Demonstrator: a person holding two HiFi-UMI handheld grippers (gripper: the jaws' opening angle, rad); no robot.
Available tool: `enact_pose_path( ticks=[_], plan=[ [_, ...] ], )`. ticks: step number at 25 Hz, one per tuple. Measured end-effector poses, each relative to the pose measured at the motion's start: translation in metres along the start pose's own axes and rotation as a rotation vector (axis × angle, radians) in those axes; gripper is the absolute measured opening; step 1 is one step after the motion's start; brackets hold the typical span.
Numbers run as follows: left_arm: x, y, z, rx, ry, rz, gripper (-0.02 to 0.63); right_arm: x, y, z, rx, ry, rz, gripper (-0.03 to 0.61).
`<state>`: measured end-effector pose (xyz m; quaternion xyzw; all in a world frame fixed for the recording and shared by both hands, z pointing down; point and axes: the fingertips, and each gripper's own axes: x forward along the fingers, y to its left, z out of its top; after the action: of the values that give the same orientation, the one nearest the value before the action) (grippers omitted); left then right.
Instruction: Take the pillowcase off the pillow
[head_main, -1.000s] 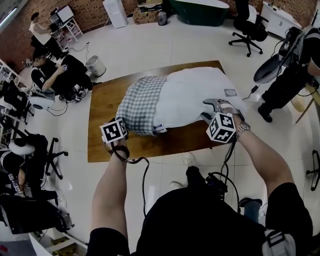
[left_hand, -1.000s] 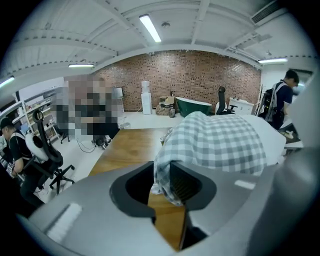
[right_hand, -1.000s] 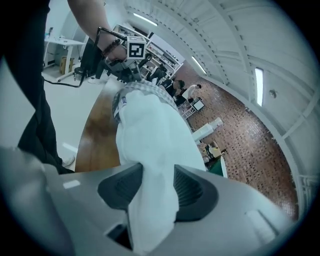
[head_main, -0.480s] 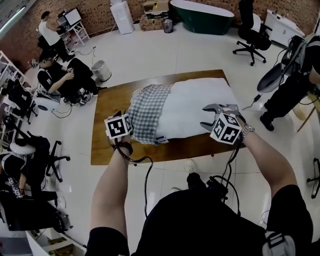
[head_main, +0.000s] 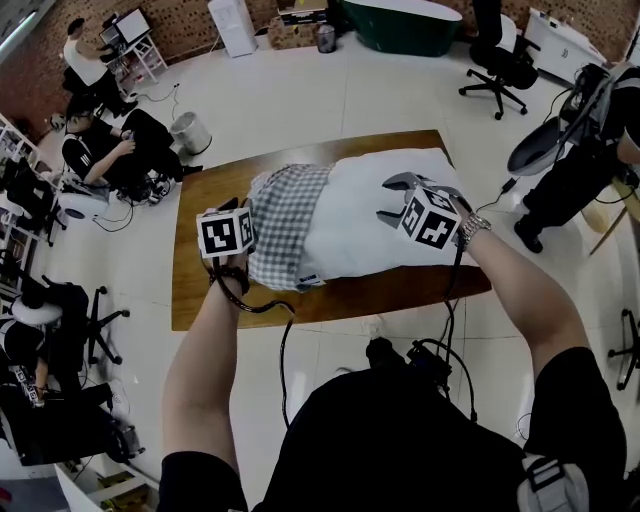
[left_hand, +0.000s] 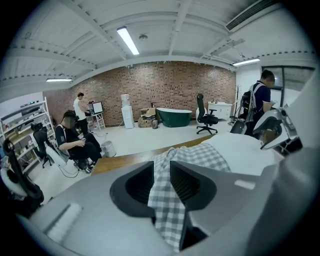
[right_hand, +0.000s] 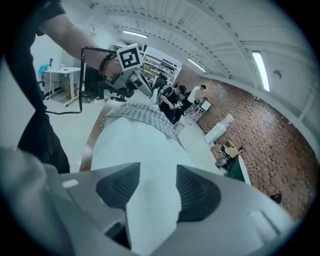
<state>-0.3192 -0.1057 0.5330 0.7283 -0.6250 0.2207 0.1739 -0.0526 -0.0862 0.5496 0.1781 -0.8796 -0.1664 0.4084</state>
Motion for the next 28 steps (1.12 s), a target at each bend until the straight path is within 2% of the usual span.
enact_pose_path(
  ticks=[3,8,14,24,28],
  plan=[
    [0.019,-0.016,0.025,0.057,0.023,-0.039,0.104,0.01,-0.031,-0.001,0.035,-0.002,0.026,0.227],
    [0.05,-0.046,0.068,0.173,0.055,-0.166,0.112,0.029,-0.078,0.006,0.092,-0.001,0.08,0.229],
    [0.101,-0.074,0.105,0.289,0.159,-0.304,0.155,0.065,-0.14,-0.001,0.134,0.017,0.141,0.23],
    [0.196,-0.097,0.131,0.343,0.373,-0.431,0.212,0.128,-0.204,-0.016,0.177,0.053,0.293,0.255],
    [0.235,-0.105,0.134,0.336,0.452,-0.479,0.216,0.149,-0.224,-0.024,0.241,0.05,0.402,0.287]
  ],
)
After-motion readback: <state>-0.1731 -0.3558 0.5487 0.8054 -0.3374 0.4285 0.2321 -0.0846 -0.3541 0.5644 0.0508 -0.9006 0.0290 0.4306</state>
